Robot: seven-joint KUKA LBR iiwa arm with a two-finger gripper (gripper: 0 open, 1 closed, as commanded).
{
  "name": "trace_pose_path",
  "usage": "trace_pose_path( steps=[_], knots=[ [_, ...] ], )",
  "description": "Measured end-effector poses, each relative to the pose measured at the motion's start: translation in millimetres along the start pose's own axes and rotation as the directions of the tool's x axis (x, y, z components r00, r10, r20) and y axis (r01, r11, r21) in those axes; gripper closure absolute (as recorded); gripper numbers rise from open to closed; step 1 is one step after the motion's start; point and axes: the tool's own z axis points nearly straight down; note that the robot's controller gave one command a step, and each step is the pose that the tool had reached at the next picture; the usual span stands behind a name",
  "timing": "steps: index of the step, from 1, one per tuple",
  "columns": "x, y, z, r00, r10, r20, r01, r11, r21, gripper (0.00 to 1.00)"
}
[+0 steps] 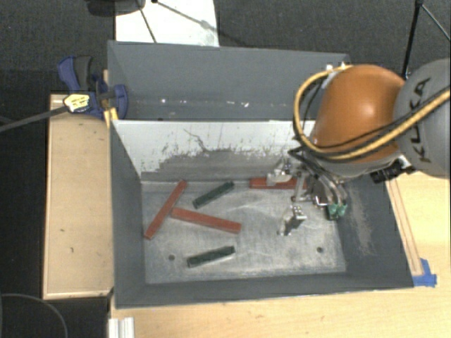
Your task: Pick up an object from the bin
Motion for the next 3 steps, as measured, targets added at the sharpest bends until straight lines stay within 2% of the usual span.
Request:
trace_pose_path(
  steps=[2, 3],
  knots=[
    [-1.7, 1.8, 4.3, 1.0, -0.004, 0.004, 0.004, 1.0, 0.0, 0.0],
    [-1.1, 0.1, 8.6, 1.0, -0.024, -0.017, 0.024, 1.0, 0.0, 0.0]
  ],
)
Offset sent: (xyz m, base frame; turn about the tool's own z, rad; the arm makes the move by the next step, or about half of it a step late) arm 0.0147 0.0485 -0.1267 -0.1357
